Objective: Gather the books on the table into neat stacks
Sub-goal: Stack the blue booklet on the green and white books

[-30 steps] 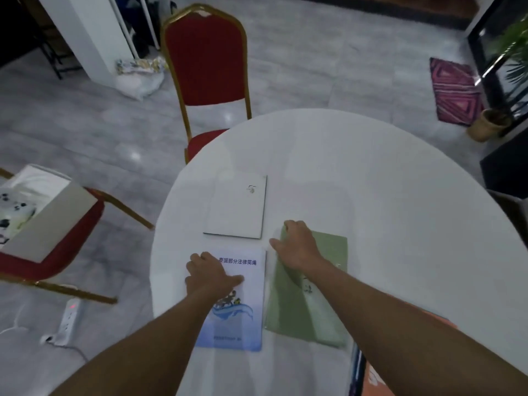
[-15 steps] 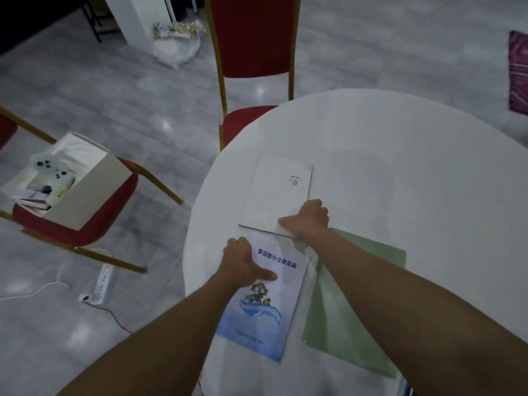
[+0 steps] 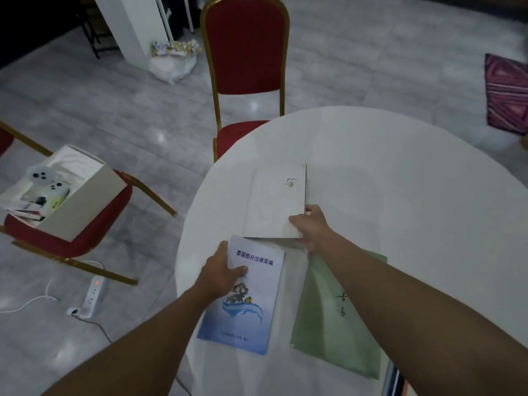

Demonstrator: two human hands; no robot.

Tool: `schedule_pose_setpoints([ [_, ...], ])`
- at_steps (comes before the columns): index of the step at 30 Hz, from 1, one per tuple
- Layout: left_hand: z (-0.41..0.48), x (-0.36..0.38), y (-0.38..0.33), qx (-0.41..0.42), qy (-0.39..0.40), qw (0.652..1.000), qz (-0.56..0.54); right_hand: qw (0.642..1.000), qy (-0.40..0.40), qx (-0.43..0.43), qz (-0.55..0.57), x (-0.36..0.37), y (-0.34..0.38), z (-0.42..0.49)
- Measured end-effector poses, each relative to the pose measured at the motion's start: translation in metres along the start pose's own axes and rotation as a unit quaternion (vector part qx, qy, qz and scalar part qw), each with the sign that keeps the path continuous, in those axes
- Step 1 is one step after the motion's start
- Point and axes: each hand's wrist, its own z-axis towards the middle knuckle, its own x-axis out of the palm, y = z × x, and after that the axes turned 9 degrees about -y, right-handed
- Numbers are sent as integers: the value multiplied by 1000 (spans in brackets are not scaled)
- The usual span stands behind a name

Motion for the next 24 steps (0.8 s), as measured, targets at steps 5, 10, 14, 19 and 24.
schedule_pose_setpoints([
  [5,-13,-11,-4,-5,-5,995,-98,999,-9,-29,41,-42,-7,-22],
  [10,-27,-14,-14,-18,-62,989,-133,995,-50,-17,90,-101,-30,-43],
  [14,-35,-10,-31,-4,-122,980,-158,991,-81,-7,108,-142,-59,-59],
  [19,-38,4,-55,5,-154,971,-184,993,-91,6,71,-171,-107,-86],
  [24,-41,20,-63,14,-139,977,-162,996,-89,-1,-18,-174,-148,-109],
])
